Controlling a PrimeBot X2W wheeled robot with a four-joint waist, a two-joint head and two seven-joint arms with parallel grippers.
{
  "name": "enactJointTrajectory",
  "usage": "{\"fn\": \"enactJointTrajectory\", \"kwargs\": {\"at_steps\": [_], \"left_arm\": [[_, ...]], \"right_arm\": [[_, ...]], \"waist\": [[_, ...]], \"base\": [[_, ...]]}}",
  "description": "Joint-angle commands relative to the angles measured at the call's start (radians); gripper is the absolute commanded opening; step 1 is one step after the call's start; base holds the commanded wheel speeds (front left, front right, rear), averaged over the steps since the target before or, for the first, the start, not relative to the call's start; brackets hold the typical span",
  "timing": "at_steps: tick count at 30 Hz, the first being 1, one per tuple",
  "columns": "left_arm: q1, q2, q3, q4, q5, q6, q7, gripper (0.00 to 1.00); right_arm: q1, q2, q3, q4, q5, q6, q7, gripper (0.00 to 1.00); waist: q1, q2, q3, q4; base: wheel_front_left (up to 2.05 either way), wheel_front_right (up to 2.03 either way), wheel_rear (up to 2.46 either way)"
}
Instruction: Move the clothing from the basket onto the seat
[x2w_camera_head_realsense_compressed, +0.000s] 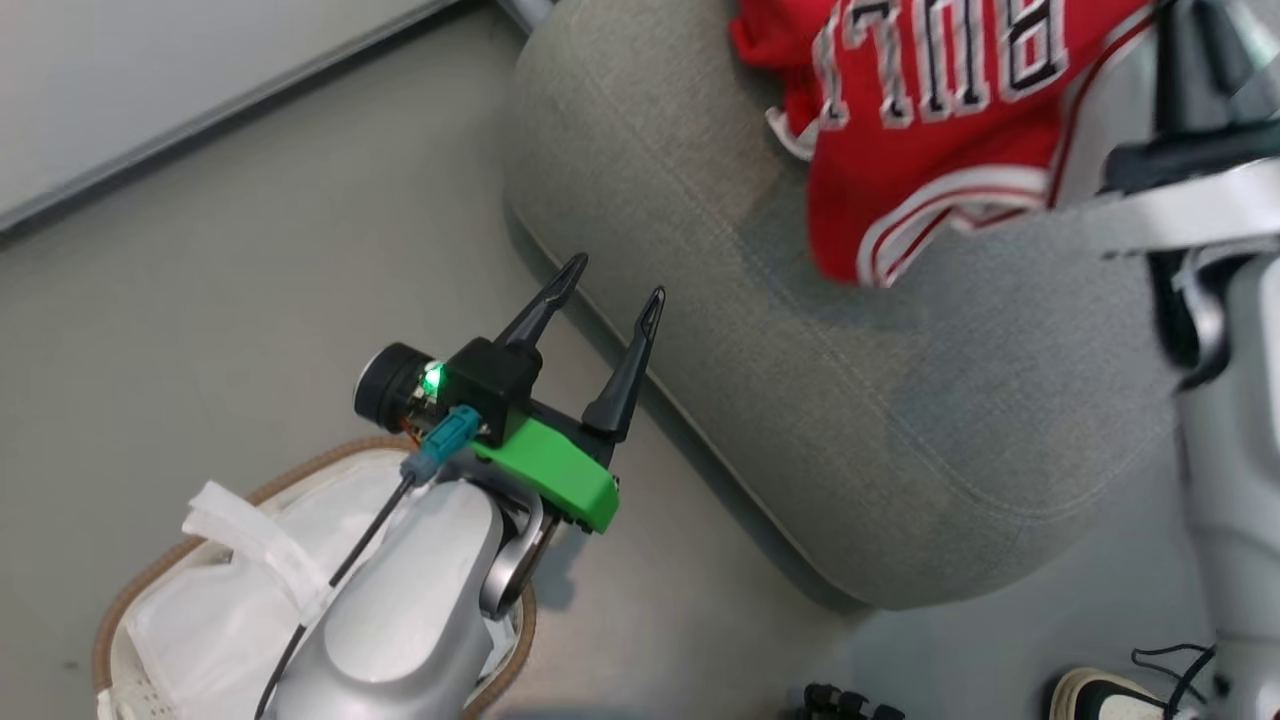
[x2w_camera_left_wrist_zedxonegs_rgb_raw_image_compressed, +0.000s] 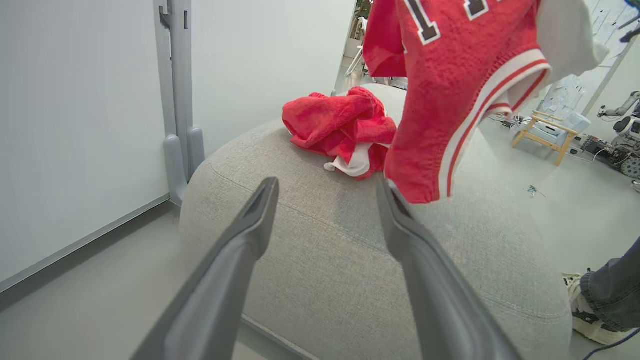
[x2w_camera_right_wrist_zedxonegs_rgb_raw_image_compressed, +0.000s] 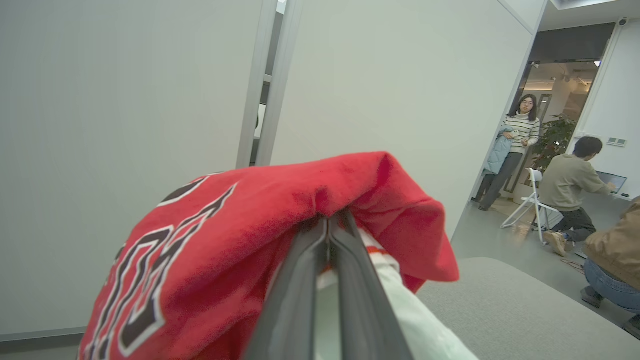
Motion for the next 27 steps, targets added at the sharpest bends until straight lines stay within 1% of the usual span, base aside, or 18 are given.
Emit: {"fn": "enactJointTrajectory", "kwargs": {"at_steps": [1,4,7,10,14,15,16,17,19,20,23,25,26,27], "left_arm": [[-0.028,0.016,-0.003,0.002,0.011,-0.003,0.001,1.0],[-0.064,0.022,-0.02,0.005,0.015,-0.003,0.001,1.0],[-0.097,0.025,-0.038,0.007,0.019,-0.003,0.001,1.0],[-0.119,0.023,-0.046,0.012,0.021,-0.003,0.001,1.0],[-0.124,0.022,-0.035,0.017,0.021,-0.003,0.001,1.0],[-0.121,0.024,-0.028,0.02,0.024,-0.003,0.001,1.0],[-0.119,0.024,-0.023,0.022,0.023,-0.003,0.001,1.0],[-0.115,0.024,-0.017,0.024,0.023,-0.003,0.001,1.0],[-0.108,0.022,-0.006,0.026,0.026,-0.003,0.001,1.0],[-0.096,0.017,0.011,0.031,0.025,-0.003,0.001,1.0],[-0.08,0.008,0.044,0.028,0.031,-0.003,0.001,1.0],[-0.062,0.005,0.068,0.027,0.038,-0.003,0.001,1.0],[-0.043,0.0,0.094,0.024,0.045,-0.003,0.001,1.0],[-0.03,-0.002,0.114,0.021,0.052,-0.003,0.001,1.0]], "right_arm": [[-0.039,-0.023,-0.019,0.017,-0.016,-0.001,0.0,0.0],[-0.121,-0.082,-0.075,0.087,-0.053,-0.001,0.0,0.0],[-0.188,-0.14,-0.128,0.178,-0.121,-0.001,0.0,0.0],[-0.228,-0.167,-0.171,0.256,-0.156,-0.001,0.0,0.0],[-0.238,-0.175,-0.208,0.339,-0.187,-0.001,0.0,0.0],[-0.23,-0.167,-0.224,0.359,-0.193,-0.001,0.0,0.34],[-0.22,-0.16,-0.239,0.375,-0.201,-0.001,0.0,0.46],[-0.209,-0.151,-0.257,0.389,-0.207,-0.001,0.0,1.0],[-0.189,-0.136,-0.285,0.399,-0.214,-0.001,0.0,1.0],[-0.158,-0.115,-0.316,0.396,-0.209,-0.001,0.0,1.0],[-0.109,-0.09,-0.335,0.37,-0.201,-0.001,0.0,1.0],[-0.07,-0.073,-0.337,0.339,-0.185,-0.001,0.0,1.0],[-0.036,-0.049,-0.342,0.285,-0.164,-0.001,0.0,1.0],[-0.01,-0.036,-0.325,0.257,-0.16,-0.001,0.0,1.0]], "waist": [[0.0,-0.0001,0.091,0.06],[0.0,-0.0001,0.144,0.101],[0.0,-0.0001,0.193,0.145],[0.0,-0.0001,0.23,0.186],[0.0,-0.0001,0.252,0.225],[0.0,-0.0001,0.254,0.232],[0.0,-0.0001,0.254,0.237],[0.0,-0.0001,0.252,0.244],[0.0,-0.0001,0.245,0.252],[0.0,-0.0001,0.23,0.258],[0.0,-0.0001,0.205,0.263],[0.0,-0.0001,0.176,0.268],[0.0,-0.0001,0.15,0.275],[0.0,-0.0001,0.133,0.278]], "base": [[0.0,0.0,0.0],[0.0,0.0,0.0],[0.0,0.0,0.0],[0.0,0.0,0.0],[0.0,0.0,0.0],[0.0,0.0,0.0],[0.0,0.0,0.0],[0.0,0.0,0.0],[0.0,0.0,0.0],[0.0,0.0,0.0],[0.0,0.0,0.0],[0.0,0.0,0.0],[0.0,0.0,0.0],[0.0,0.0,0.0]]}}
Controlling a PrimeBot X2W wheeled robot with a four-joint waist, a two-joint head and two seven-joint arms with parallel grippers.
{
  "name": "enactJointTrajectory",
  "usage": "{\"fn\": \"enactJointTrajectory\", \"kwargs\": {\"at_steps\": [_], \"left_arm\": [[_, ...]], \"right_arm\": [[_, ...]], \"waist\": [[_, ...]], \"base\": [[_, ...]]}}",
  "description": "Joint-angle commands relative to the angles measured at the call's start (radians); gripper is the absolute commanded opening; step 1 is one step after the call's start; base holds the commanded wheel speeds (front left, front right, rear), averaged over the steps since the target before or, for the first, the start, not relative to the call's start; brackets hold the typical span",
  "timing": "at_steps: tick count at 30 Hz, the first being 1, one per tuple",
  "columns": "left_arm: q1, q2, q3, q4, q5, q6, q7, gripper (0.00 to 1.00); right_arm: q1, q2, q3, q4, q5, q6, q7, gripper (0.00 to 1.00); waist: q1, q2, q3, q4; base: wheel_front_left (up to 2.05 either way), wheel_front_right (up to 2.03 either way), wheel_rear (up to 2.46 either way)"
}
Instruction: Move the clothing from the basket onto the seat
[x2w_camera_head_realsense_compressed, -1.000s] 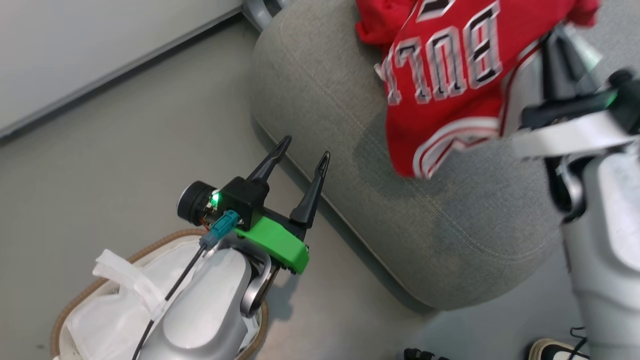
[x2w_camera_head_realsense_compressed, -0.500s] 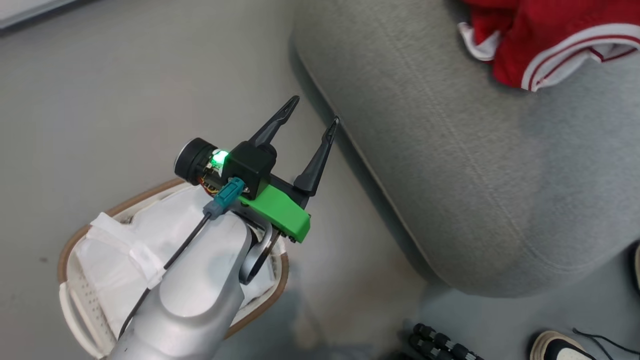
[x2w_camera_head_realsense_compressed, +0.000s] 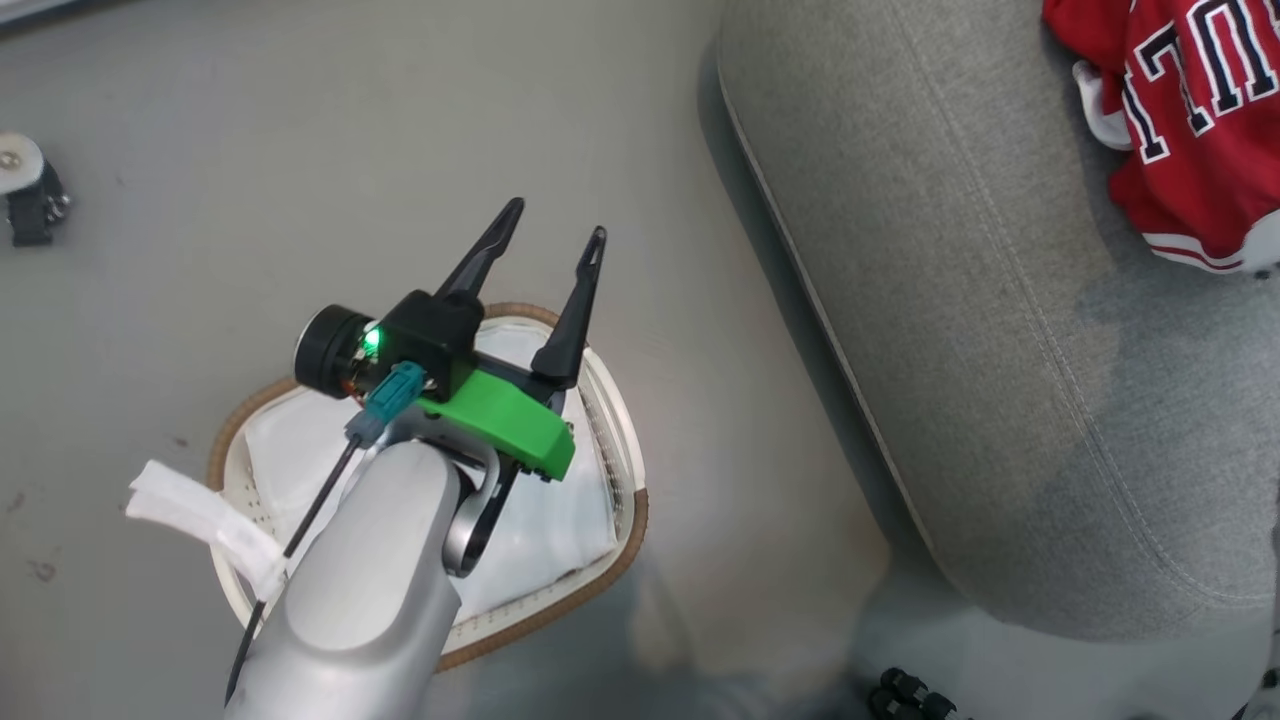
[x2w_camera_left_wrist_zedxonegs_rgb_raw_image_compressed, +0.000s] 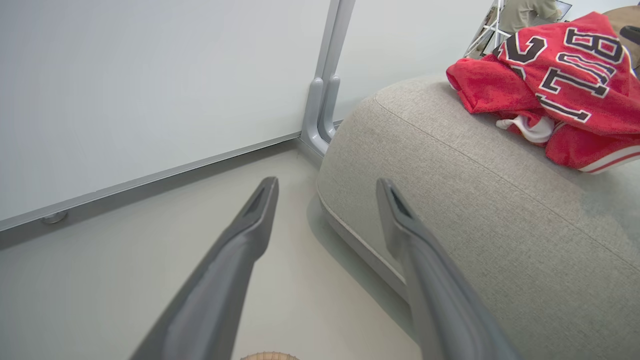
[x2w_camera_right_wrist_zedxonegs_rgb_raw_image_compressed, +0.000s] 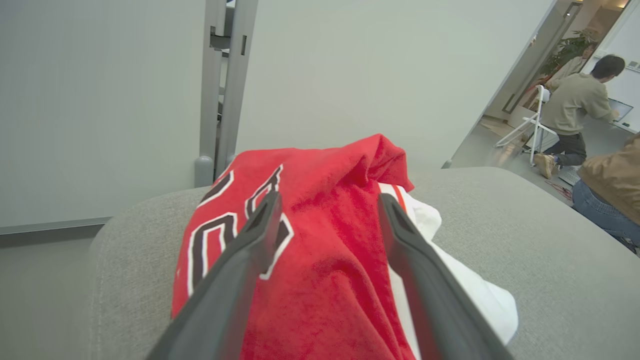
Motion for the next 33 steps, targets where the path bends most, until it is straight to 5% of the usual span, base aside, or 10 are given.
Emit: {"fn": "enactJointTrajectory", "kwargs": {"at_steps": [1,10,19,33], "left_arm": [[0.027,-0.001,0.025,-0.006,0.011,-0.002,0.001,1.0],[0.144,-0.023,0.219,-0.056,0.051,0.004,0.001,1.0],[0.281,-0.03,0.381,-0.091,0.113,0.012,0.001,1.0],[0.501,-0.03,0.458,-0.083,0.086,0.022,0.001,1.0]], "right_arm": [[0.038,0.015,0.023,-0.028,0.013,-0.001,0.0,1.0],[0.144,0.103,0.136,-0.165,0.112,-0.001,0.0,1.0],[0.265,0.14,0.22,-0.138,0.117,-0.001,0.0,1.0],[0.481,0.156,0.336,-0.088,0.145,-0.001,0.0,1.0]], "waist": [[-0.0001,0.0,-0.063,0.015],[-0.0001,0.0,-0.192,0.109],[-0.0001,0.0,-0.298,0.221],[-0.0001,0.0,-0.458,0.286]], "base": [[0.0,0.0,0.0],[0.0,0.0,0.0],[0.0,0.0,0.0],[0.0,0.0,0.0]]}}
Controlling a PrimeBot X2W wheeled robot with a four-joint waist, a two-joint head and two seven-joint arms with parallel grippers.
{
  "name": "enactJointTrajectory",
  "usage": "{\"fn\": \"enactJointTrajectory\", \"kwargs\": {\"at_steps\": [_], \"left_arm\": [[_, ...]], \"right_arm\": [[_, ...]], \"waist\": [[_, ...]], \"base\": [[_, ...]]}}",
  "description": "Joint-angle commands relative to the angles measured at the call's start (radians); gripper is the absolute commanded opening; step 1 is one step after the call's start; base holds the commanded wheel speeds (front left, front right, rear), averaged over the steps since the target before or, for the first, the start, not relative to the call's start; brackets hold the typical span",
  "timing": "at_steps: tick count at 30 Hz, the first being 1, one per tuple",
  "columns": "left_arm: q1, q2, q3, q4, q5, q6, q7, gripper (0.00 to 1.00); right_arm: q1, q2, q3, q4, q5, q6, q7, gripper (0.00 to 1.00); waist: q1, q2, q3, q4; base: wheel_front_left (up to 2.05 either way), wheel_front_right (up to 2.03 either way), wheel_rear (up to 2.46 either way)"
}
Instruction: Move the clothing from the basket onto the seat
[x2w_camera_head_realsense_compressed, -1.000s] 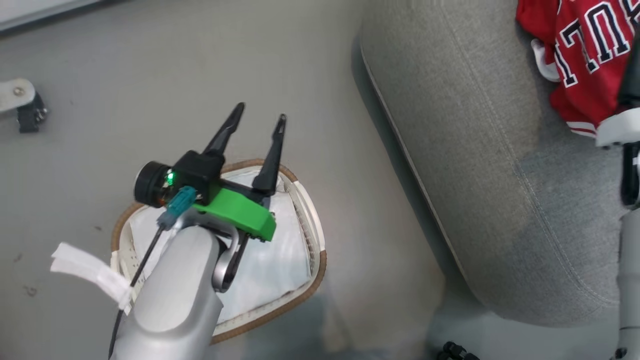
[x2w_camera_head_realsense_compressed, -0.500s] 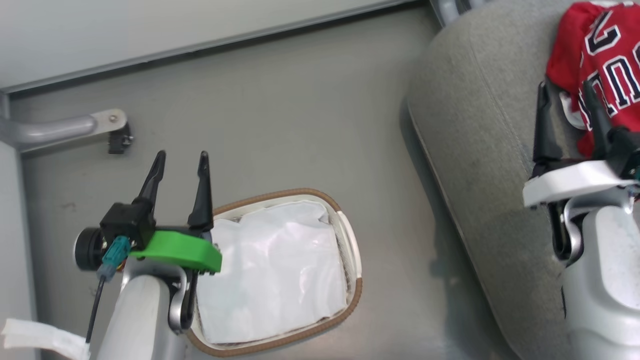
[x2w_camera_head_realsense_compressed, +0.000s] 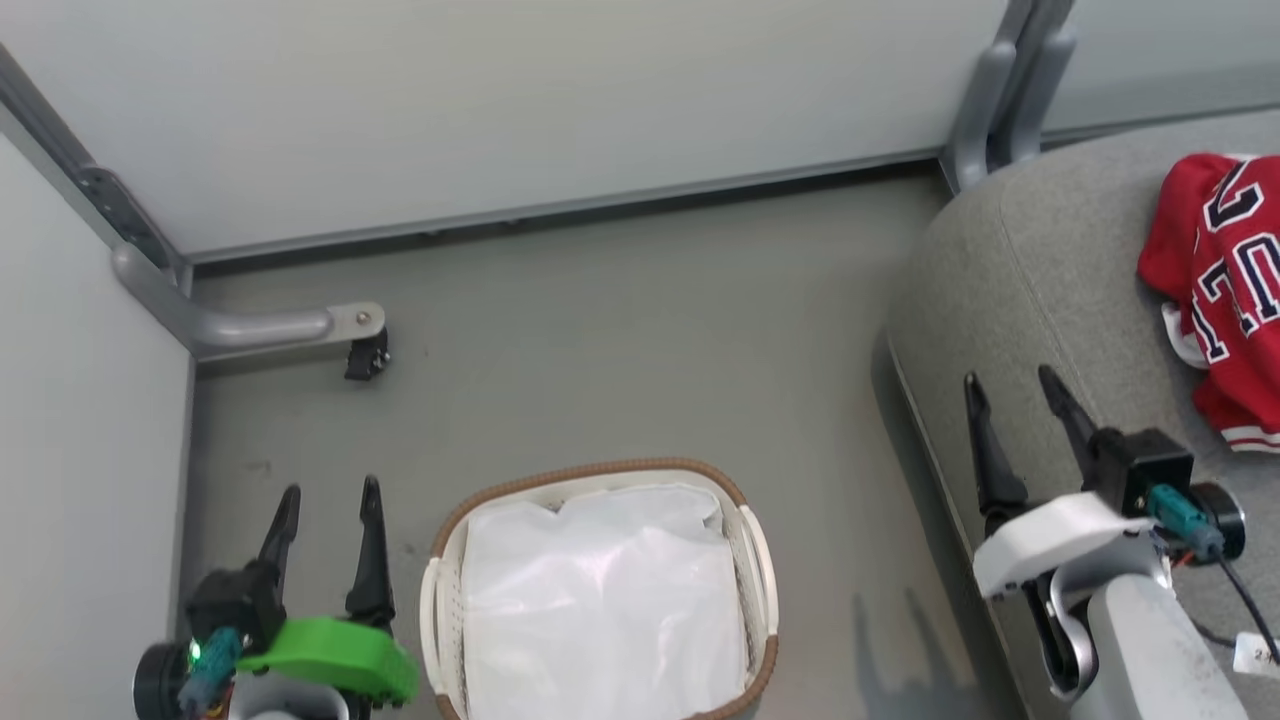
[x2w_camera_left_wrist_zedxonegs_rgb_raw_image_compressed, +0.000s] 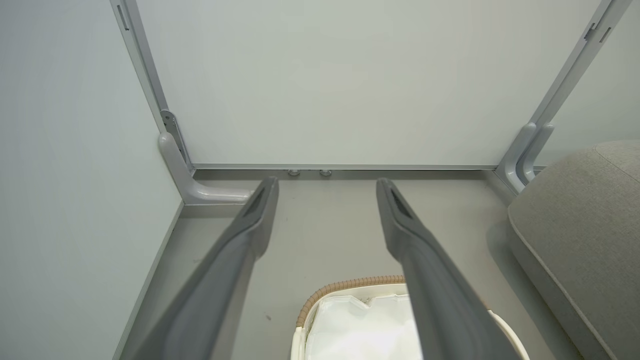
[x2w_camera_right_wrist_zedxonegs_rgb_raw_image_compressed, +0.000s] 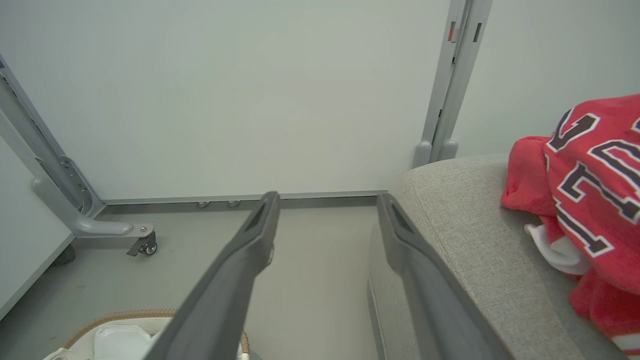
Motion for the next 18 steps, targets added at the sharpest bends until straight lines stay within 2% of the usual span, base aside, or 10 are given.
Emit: {"fn": "enactJointTrajectory", "kwargs": {"at_steps": [1,12,13,18], "left_arm": [[0.028,0.0,0.009,-0.002,-0.015,0.008,0.001,1.0],[0.129,0.0,0.04,-0.03,-0.056,0.009,0.001,1.0],[0.116,-0.001,0.036,-0.026,-0.054,0.007,0.0,0.0],[0.109,-0.004,0.04,0.004,-0.089,0.006,0.015,0.0]], "right_arm": [[0.029,-0.004,0.005,0.006,0.006,-0.001,0.0,1.0],[0.129,-0.002,0.054,0.029,0.03,-0.001,0.0,1.0],[0.123,0.003,0.058,0.029,0.03,0.0,0.0,0.0],[0.125,0.008,0.047,0.055,0.064,0.0,0.015,0.0]], "waist": [[0.0,0.0,-0.065,0.029],[0.0,0.0,-0.106,0.017],[0.0,0.0,-0.106,0.018],[0.0,0.0,-0.107,0.017]], "base": [[0.0,0.0,0.0],[0.0,0.0,0.0],[0.0,0.0,0.0],[0.0,0.0,0.0]]}}
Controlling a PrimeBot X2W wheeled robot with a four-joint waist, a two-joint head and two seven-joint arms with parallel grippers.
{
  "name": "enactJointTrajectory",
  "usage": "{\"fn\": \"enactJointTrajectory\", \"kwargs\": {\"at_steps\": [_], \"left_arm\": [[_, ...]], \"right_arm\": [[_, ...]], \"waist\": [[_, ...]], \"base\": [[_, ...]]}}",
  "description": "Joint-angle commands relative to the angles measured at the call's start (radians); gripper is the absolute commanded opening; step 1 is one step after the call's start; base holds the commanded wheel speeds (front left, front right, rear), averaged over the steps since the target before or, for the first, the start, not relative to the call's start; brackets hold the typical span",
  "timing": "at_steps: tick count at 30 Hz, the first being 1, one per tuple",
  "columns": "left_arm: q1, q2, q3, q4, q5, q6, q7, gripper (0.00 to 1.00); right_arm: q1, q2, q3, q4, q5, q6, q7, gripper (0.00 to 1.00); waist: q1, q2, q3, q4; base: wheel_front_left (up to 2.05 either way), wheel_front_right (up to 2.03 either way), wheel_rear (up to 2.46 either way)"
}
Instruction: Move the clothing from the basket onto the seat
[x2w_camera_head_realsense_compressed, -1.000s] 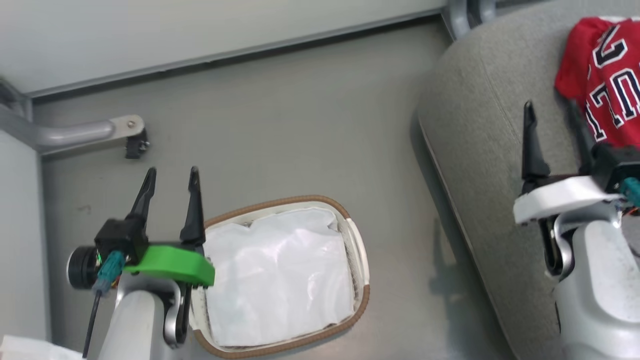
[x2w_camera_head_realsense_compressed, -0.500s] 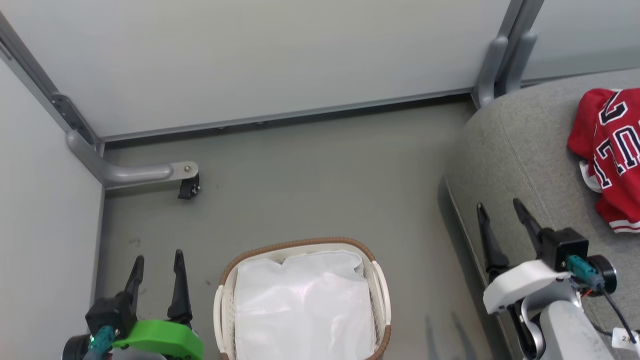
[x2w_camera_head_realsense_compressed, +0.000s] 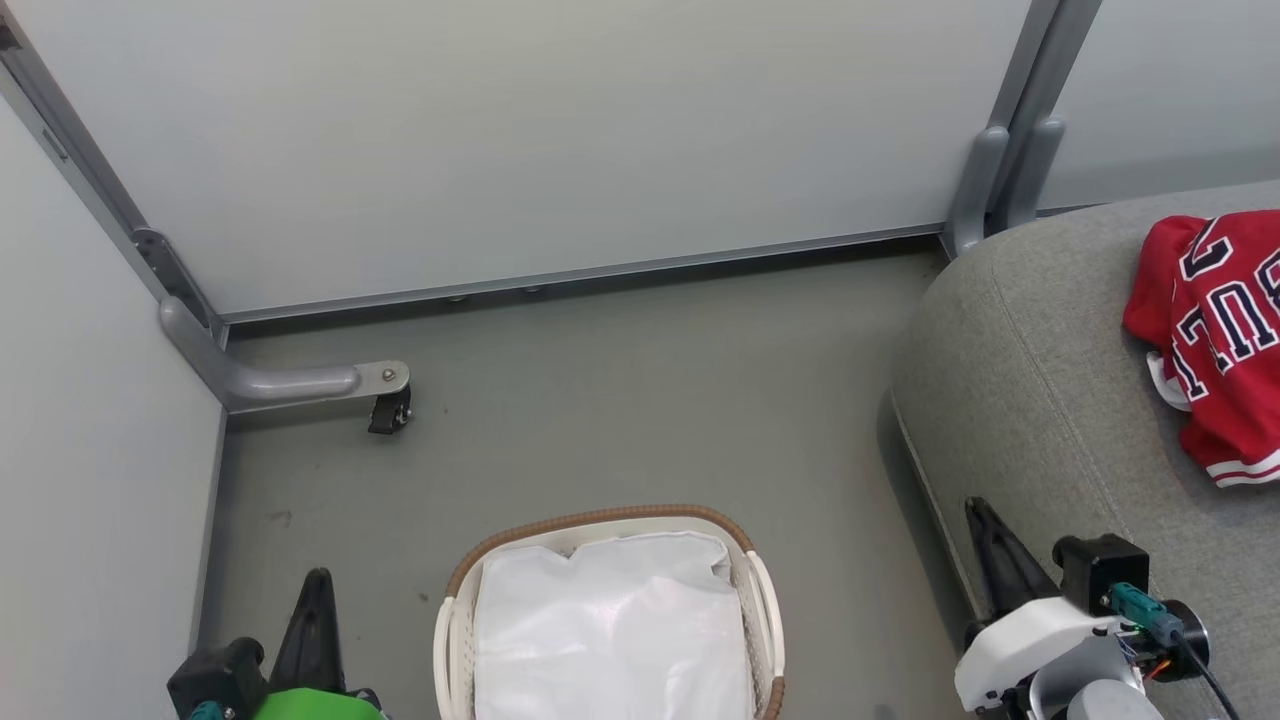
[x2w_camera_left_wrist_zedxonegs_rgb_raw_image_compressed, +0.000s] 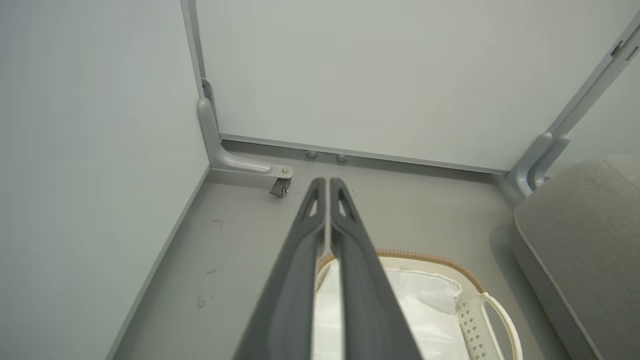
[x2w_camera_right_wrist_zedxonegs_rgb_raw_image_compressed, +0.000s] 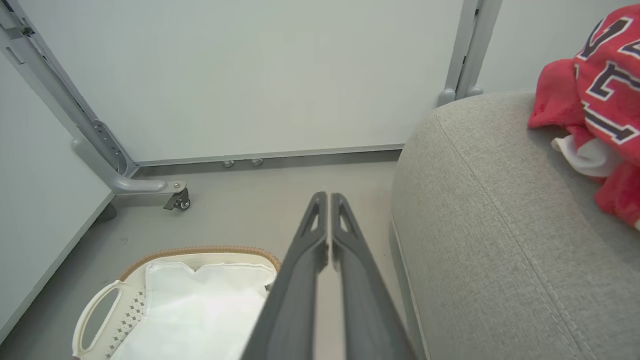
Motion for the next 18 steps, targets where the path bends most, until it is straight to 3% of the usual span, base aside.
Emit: {"fn": "enactJointTrajectory", "kwargs": {"at_steps": [1,18], "left_arm": [[-0.014,0.003,0.012,-0.01,-0.046,-0.001,0.012,0.0],[-0.039,0.003,0.029,-0.041,-0.332,-0.007,0.087,0.0]], "right_arm": [[-0.019,-0.004,-0.013,-0.011,0.044,0.0,0.014,0.0],[-0.007,-0.006,-0.031,-0.059,0.361,0.0,0.087,0.0]], "waist": [[0.0001,0.0,0.0,0.0],[0.0001,0.0,-0.004,-0.003]], "base": [[0.0,0.0,0.0],[0.0,0.0,0.0]]}}
